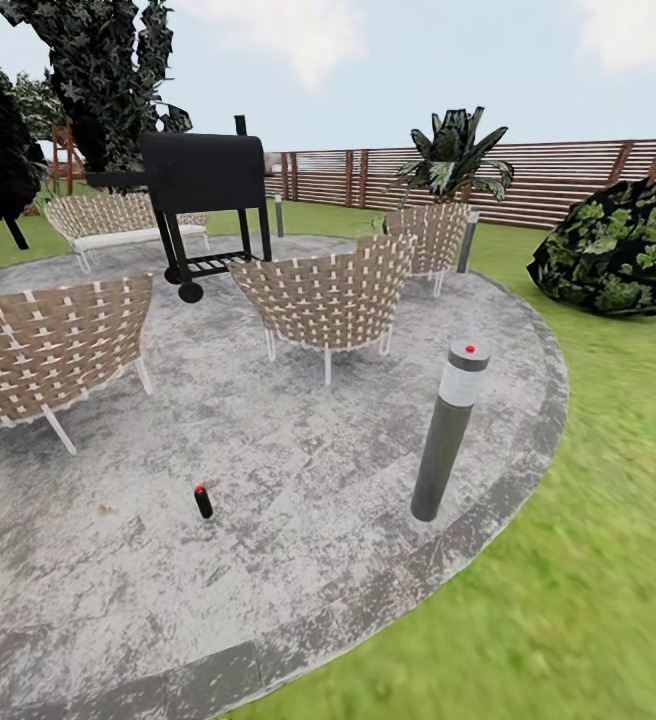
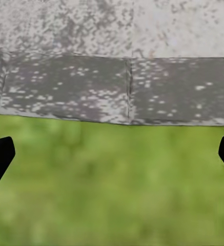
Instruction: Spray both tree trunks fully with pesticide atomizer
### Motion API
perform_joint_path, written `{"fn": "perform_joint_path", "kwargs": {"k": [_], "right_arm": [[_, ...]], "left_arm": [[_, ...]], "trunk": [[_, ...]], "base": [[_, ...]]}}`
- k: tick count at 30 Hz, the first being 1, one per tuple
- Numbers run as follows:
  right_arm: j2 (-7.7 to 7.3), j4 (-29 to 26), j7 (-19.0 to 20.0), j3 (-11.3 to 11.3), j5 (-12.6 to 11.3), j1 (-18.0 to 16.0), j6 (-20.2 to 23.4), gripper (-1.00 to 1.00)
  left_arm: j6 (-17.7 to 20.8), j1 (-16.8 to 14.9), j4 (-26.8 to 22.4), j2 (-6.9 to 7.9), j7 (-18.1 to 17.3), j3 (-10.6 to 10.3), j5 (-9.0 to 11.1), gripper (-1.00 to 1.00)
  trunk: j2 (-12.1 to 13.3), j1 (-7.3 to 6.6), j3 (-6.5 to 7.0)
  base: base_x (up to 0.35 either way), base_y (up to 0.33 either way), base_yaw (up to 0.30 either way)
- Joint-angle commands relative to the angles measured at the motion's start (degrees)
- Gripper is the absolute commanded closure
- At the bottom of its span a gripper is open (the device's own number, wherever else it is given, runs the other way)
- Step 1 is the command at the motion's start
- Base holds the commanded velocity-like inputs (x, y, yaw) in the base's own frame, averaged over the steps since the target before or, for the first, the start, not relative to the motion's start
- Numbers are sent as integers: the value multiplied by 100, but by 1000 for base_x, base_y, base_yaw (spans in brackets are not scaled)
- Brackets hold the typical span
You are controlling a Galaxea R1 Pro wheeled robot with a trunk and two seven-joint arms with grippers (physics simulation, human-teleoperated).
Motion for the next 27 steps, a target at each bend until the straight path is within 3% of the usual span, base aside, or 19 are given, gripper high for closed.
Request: {"fn": "perform_joint_path", "kwargs": {"k": [1,11,22,27], "right_arm": [[1,3,-7,-5,-1,-2,-16,-100],[1,3,-6,-4,-1,-2,-16,-100],[1,4,-4,3,-1,-2,-16,-100],[1,4,-2,1,-1,-2,-16,-100]], "left_arm": [[-20,-5,6,2,-4,5,19,-100],[-21,-5,6,5,-3,23,66,-100],[-21,-5,6,5,-3,51,83,-100],[-21,-5,6,5,-3,46,59,-100]], "trunk": [[-2,2,-5],[-2,2,-5],[-2,2,-5],[-2,2,-5]], "base": [[294,-196,275],[306,-149,276],[331,42,277],[92,22,273]]}}
